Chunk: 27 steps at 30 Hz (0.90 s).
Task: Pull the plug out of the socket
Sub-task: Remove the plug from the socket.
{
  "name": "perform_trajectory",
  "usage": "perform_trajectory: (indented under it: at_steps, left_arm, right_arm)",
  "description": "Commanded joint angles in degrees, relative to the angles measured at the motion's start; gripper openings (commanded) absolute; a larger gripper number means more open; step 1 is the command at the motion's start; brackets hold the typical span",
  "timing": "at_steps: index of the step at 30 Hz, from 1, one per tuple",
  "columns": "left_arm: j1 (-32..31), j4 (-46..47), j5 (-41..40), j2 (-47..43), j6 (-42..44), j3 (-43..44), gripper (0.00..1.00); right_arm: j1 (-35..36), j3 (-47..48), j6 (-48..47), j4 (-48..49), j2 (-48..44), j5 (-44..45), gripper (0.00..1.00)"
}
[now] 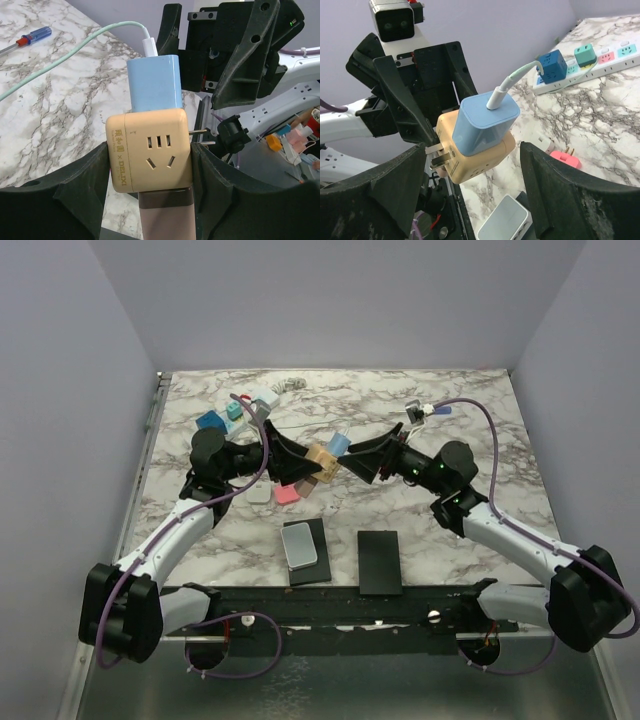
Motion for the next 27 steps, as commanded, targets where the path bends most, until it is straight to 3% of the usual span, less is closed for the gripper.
perform_trajectory:
  at_steps: [1, 13, 27]
  left_arm:
    - [-0.9, 7.1, 3.3, -2.2, -2.2, -0.4, 0.0]
    - [-3.0, 9.8, 4.8, -2.2, -5.0, -0.5, 0.0]
    - [-4.1, 11.7, 3.5, -3.1, -6.4, -1.4, 0.0]
  right_arm:
    - [-0.6, 0.6, -0.5, 6.3, 1.0, -3.9, 0.8]
    - [-1.4, 1.4, -1.5, 10.3, 2.4, -7.2, 0.7]
    - [-1.7, 1.3, 4.1, 19.6, 4.2, -10.0, 0.58]
